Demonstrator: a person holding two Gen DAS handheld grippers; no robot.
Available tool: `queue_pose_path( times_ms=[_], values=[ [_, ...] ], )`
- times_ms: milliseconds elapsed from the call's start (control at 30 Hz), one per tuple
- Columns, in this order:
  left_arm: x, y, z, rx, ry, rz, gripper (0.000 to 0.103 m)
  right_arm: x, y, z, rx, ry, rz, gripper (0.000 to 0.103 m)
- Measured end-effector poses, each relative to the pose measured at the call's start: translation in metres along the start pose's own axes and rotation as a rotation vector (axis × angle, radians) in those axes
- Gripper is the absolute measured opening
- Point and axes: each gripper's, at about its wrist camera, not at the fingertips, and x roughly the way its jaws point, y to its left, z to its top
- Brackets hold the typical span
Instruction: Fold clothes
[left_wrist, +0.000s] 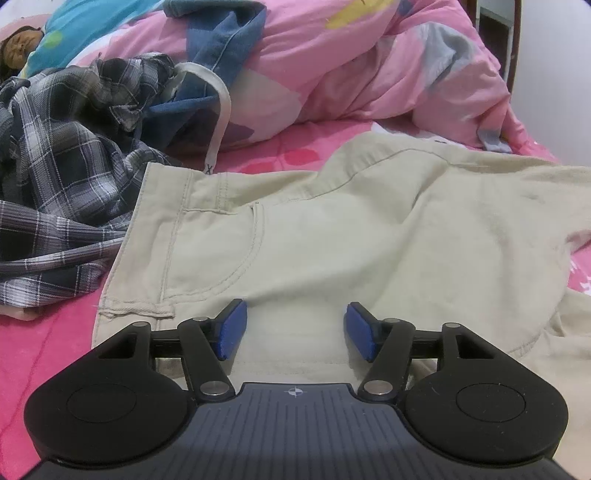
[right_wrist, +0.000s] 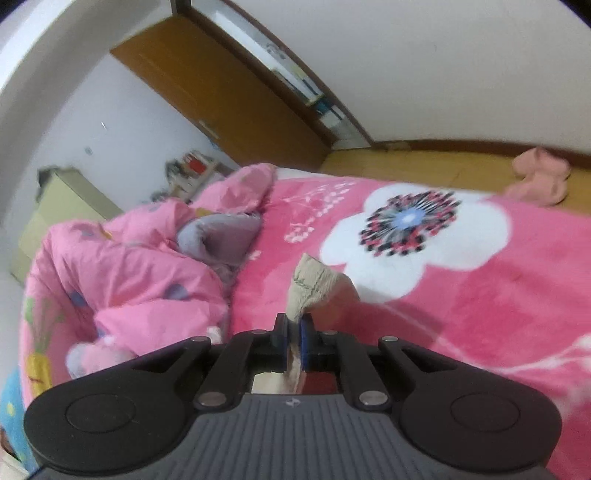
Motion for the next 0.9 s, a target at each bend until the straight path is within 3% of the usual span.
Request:
queue_pose_path(
  times_ms=[67,167,267,333,400,433,500,600,633,733,900],
  values=[
    [0.0,0.001,0.0,-0.003,0.002,-0.005,0.061,-0.003,0.0,0.004,-0.064,0.003,-0.103,0.007],
    [0.0,0.003,0.001,-0.009,0.003,-0.012,0.061,0.017,-0.029,0.003,-0.02,0.054,-0.211,0.007],
    [0.0,0.004,0.001,-0.01,0.004,-0.017,0.061,0.044,-0.065,-0.016,0.0,0.159,-0.314,0.005],
    [0.0,0.005,0.001,-0.014,0.004,-0.022,0.061,0.031,-0.079,-0.021,0.08,0.116,-0.268,0.006],
    [0.001,0.006,0.001,-0.013,0.003,-0.028,0.062,0.016,-0.084,-0.019,0.119,0.107,-0.27,0.015],
    [0.002,0.006,0.001,-0.013,0.002,-0.032,0.063,0.006,-0.082,-0.017,0.113,0.086,-0.304,0.026],
    [0.002,0.006,0.0,-0.015,-0.001,-0.038,0.064,-0.02,-0.072,-0.013,0.073,0.016,-0.387,0.029],
    [0.002,0.006,-0.001,-0.017,-0.008,-0.046,0.066,-0.014,-0.056,-0.044,0.098,0.101,-0.302,0.034],
    [0.002,0.007,-0.001,-0.018,-0.01,-0.048,0.067,-0.012,-0.05,-0.055,0.107,0.132,-0.272,0.043],
    [0.002,0.006,-0.002,-0.018,-0.014,-0.051,0.069,-0.005,-0.034,-0.086,0.134,0.222,-0.181,0.05],
    [0.002,0.009,-0.003,-0.032,-0.016,-0.067,0.071,0.007,-0.008,-0.14,0.179,0.371,-0.027,0.051]
  ],
)
